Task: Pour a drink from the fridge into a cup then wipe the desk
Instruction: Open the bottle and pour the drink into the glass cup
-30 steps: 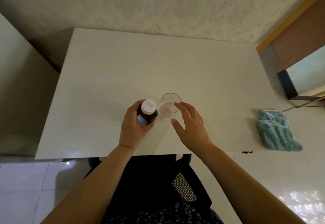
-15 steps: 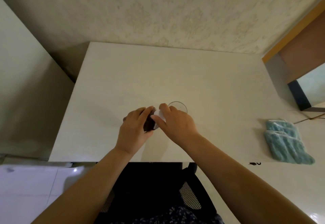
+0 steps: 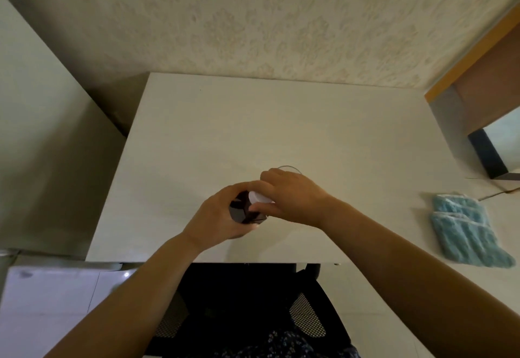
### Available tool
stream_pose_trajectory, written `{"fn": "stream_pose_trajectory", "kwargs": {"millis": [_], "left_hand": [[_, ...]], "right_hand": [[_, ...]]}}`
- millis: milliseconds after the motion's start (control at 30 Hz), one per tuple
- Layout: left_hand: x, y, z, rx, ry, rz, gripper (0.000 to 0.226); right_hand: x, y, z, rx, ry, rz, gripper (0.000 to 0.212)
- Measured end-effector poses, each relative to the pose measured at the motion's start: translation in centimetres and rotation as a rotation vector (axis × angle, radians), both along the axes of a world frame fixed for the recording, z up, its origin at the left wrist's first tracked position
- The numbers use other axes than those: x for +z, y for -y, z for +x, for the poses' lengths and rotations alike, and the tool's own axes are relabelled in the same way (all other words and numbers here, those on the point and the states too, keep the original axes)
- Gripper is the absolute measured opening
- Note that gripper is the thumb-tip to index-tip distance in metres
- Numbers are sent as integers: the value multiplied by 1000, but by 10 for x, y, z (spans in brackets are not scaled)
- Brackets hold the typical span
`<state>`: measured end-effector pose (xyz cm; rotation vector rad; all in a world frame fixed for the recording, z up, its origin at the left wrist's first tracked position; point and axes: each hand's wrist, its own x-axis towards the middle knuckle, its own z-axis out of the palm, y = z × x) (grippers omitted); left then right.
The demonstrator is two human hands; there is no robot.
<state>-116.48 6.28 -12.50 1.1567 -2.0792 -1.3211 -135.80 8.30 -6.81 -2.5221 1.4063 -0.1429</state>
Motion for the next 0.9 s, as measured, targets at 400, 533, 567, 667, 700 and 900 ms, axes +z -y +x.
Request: {"fn": "stream_pose_trajectory", "kwargs": {"millis": [400,533,567,667,700,900], "left_hand": [[10,0,-15,-81,39,39,64],[6,4,-9,-107,27,126,69],[6,3,-9,-81,37,86,68],[9,1,-12,-29,74,-39,70],[9,0,-13,-17,82,-57,70],[8,2,-21,20,163,-185,71]], "right_hand": [[14,-5,4,-190,28,-78,28],[8,-3,-17,73,37,-24,39],[9,-5,-18,55,63,31,43],[9,-11,-9,-47,69,32,54],[10,-11,-4,-131,21,32,55],[13,-8,-2,-271,26,62,39]]}}
